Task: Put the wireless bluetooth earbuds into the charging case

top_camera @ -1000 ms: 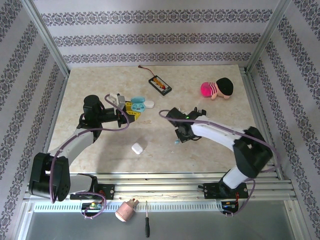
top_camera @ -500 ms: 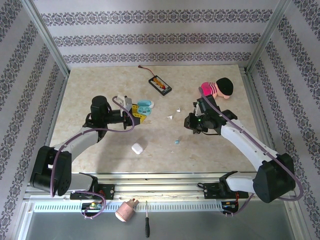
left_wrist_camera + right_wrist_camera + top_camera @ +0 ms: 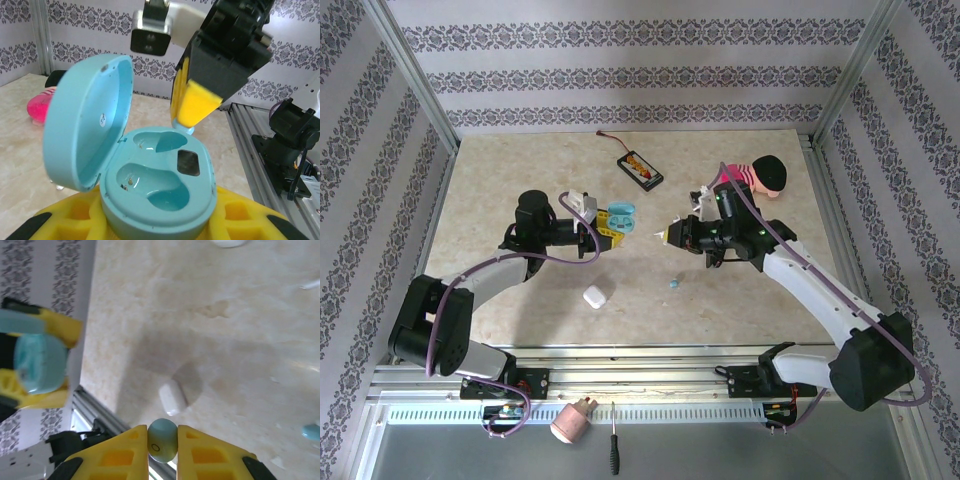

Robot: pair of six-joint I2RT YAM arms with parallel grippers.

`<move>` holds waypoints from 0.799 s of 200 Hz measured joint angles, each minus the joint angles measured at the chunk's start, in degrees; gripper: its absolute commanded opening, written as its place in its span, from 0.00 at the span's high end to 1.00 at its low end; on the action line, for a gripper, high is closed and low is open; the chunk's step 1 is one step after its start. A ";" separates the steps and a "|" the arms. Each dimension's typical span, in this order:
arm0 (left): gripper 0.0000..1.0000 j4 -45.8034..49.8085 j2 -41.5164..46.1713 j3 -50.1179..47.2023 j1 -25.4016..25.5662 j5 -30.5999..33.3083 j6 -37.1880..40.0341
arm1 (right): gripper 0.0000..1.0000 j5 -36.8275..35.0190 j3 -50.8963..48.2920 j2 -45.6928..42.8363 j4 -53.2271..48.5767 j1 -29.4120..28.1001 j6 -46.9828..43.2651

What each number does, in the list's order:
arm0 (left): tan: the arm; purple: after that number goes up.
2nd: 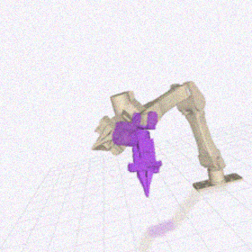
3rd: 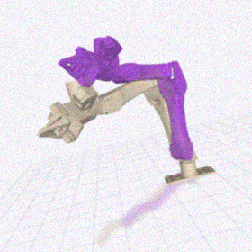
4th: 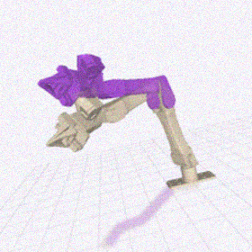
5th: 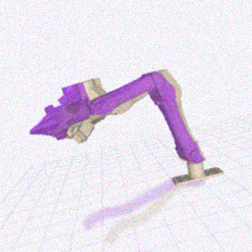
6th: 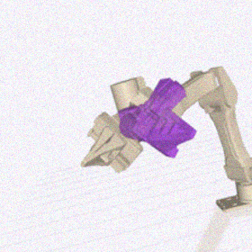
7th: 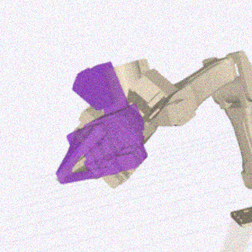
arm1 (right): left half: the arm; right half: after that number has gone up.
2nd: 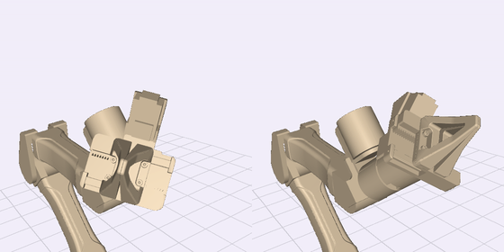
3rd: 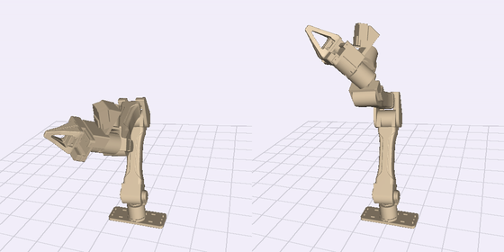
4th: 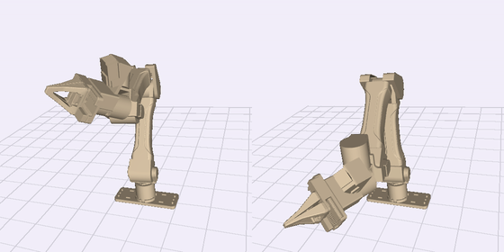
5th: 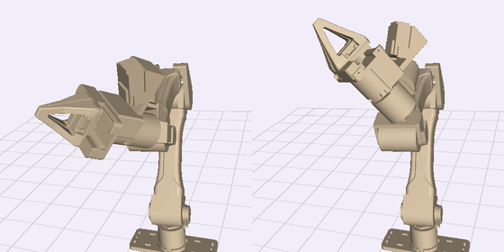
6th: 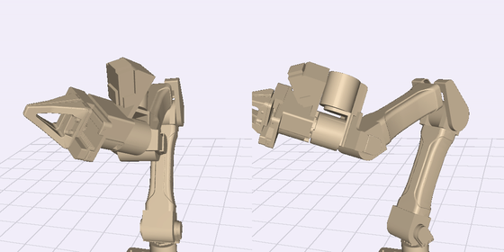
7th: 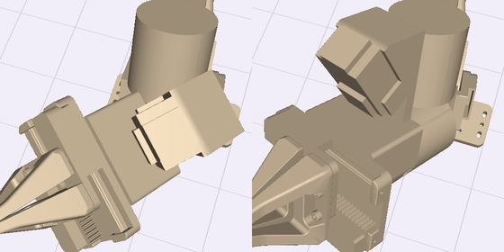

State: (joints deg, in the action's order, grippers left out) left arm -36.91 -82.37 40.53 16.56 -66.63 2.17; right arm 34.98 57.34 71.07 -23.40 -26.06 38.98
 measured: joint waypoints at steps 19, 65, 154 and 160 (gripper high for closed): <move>0.67 -0.02 0.00 0.00 0.15 0.00 -0.13 | 0.84 1.70 3.04 0.52 0.07 -2.29 -1.86; 0.67 0.46 0.24 0.00 1.36 -0.42 0.31 | 0.85 4.13 10.71 3.45 -0.28 -6.99 -7.61; 0.67 6.54 3.34 0.00 1.84 -0.61 3.93 | 0.86 3.23 13.84 7.19 -1.79 -7.58 -12.44; 0.67 6.69 3.34 0.00 1.84 -0.63 3.98 | 0.86 3.15 13.86 7.21 -1.84 -7.74 -12.44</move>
State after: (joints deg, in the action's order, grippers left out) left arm -30.22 -79.02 40.53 18.39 -67.26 6.15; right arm 38.13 71.20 78.28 -25.23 -33.80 26.55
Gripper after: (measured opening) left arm 0.330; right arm 0.145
